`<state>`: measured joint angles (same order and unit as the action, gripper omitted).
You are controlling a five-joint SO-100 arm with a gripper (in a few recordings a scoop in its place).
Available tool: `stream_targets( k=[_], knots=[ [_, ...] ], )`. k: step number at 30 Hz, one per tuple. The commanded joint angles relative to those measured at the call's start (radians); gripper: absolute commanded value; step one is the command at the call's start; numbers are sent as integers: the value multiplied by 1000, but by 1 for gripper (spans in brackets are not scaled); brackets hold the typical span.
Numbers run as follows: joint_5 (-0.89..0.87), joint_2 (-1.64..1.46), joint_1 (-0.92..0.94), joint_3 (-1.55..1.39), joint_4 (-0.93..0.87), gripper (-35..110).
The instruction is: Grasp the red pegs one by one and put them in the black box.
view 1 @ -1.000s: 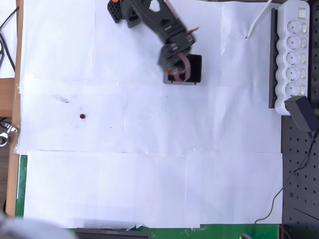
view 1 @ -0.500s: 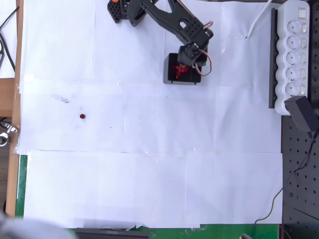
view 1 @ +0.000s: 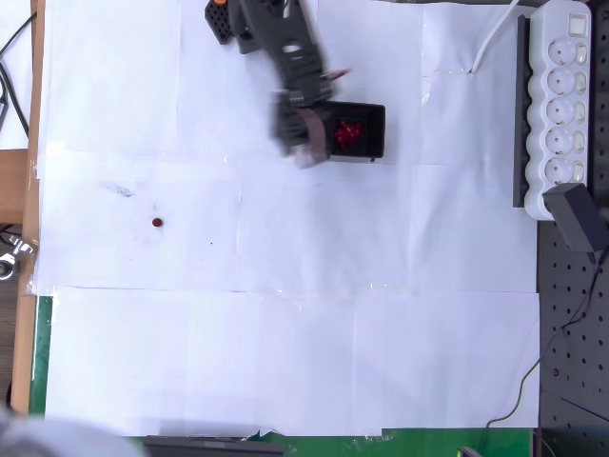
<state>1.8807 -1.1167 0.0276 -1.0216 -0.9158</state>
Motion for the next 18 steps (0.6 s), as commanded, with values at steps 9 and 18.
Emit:
stream_targets(
  k=[9, 18],
  knots=[
    [-272, -245, 341, 353, 1025, 17],
    [-281, -655, 350, 26, 1112, 15]
  ],
)
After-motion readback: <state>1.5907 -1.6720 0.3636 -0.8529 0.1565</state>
